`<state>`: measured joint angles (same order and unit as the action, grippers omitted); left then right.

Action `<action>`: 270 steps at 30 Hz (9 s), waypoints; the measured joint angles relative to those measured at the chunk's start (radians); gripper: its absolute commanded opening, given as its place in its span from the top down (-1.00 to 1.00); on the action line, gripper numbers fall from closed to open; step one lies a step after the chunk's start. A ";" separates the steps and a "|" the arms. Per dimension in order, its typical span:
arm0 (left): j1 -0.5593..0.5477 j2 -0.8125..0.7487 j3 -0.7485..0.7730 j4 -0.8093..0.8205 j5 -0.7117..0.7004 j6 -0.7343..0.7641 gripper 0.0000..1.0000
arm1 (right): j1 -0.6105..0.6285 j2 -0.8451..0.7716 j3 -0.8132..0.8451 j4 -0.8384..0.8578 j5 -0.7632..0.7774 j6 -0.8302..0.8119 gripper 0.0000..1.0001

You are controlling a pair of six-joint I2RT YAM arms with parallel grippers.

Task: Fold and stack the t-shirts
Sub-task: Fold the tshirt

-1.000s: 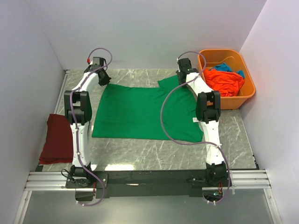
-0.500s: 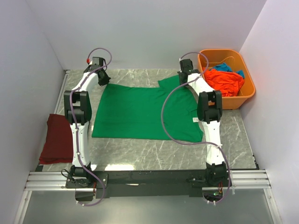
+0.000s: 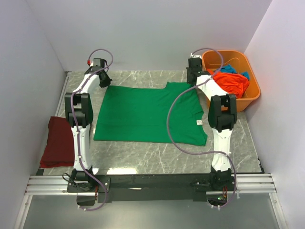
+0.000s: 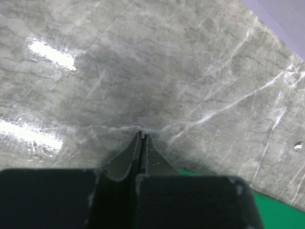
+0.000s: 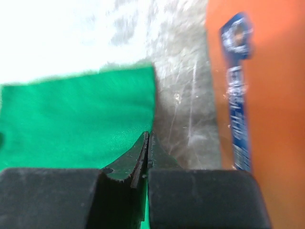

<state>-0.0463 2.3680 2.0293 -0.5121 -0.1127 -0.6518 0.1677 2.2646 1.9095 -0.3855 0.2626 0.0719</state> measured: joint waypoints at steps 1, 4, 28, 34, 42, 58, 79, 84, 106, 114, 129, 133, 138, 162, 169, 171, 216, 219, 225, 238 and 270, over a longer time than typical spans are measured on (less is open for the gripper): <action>0.000 0.000 0.000 0.000 -0.005 0.000 0.99 | 0.000 -0.021 -0.012 0.010 0.002 0.006 1.00; 0.001 0.000 0.000 -0.001 -0.020 -0.004 0.99 | 0.000 -0.094 -0.060 0.038 0.000 0.025 1.00; 0.002 -0.283 -0.357 0.013 -0.142 -0.138 0.99 | 0.048 -0.542 -0.611 0.062 0.012 0.293 1.00; 0.002 -0.414 -0.526 0.063 -0.149 -0.188 0.99 | 0.055 -0.650 -0.771 0.055 0.014 0.351 1.00; -0.008 -0.510 -0.713 0.103 -0.167 -0.248 0.95 | 0.055 -0.779 -0.931 0.060 0.007 0.409 1.00; -0.037 -0.604 -0.850 0.155 -0.217 -0.299 0.89 | 0.055 -0.894 -1.067 0.092 -0.019 0.444 1.00; -0.036 -0.734 -1.061 0.230 -0.225 -0.367 0.19 | 0.054 -0.957 -1.156 0.112 -0.093 0.455 0.40; -0.039 -0.801 -1.098 0.244 -0.226 -0.376 0.19 | 0.055 -1.030 -1.176 0.099 -0.111 0.444 0.32; -0.208 -0.575 -0.772 -0.138 -0.468 -0.576 0.23 | 0.229 -0.787 -0.920 0.102 -0.161 0.443 0.40; -0.206 -0.553 -0.767 -0.194 -0.484 -0.622 0.13 | 0.229 -0.787 -0.921 0.117 -0.179 0.443 0.42; -0.146 -0.521 -0.795 -0.138 -0.437 -0.600 0.34 | 0.229 -0.787 -0.954 0.138 -0.179 0.440 0.45; -0.141 -0.518 -0.809 -0.113 -0.411 -0.586 0.46 | 0.229 -0.787 -0.957 0.140 -0.179 0.438 0.46; -0.136 -0.519 -0.819 -0.091 -0.403 -0.572 0.67 | 0.229 -0.787 -0.969 0.145 -0.179 0.436 0.47; -0.108 -0.670 -1.041 0.033 -0.370 -0.537 0.59 | 0.229 -0.685 -0.937 0.131 -0.178 0.432 0.40; -0.103 -0.735 -1.068 0.062 -0.356 -0.533 0.39 | 0.229 -0.532 -0.761 0.106 -0.178 0.427 0.31; -0.101 -0.748 -1.077 0.074 -0.353 -0.529 0.38 | 0.229 -0.502 -0.720 0.106 -0.178 0.426 0.30; -0.097 -0.753 -1.094 0.110 -0.316 -0.511 0.86 | 0.299 -0.432 -0.687 0.065 -0.099 0.452 1.00; -0.093 -0.753 -1.094 0.112 -0.311 -0.511 0.87 | 0.306 -0.500 -0.734 0.078 -0.103 0.459 1.00; -0.085 -0.754 -1.110 0.117 -0.310 -0.510 0.89 | 0.334 -0.599 -0.830 0.103 -0.125 0.481 1.00; -0.075 -0.774 -1.129 0.154 -0.303 -0.489 0.94 | 0.393 -0.755 -1.042 0.166 -0.137 0.553 1.00; -0.069 -0.926 -1.208 0.297 -0.204 -0.407 0.05 | 0.420 -0.871 -1.333 0.576 -0.283 0.728 0.94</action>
<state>-0.1154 1.4418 0.8211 -0.2153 -0.3172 -1.0588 0.5880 1.3933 0.5766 0.1905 -0.0204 0.8001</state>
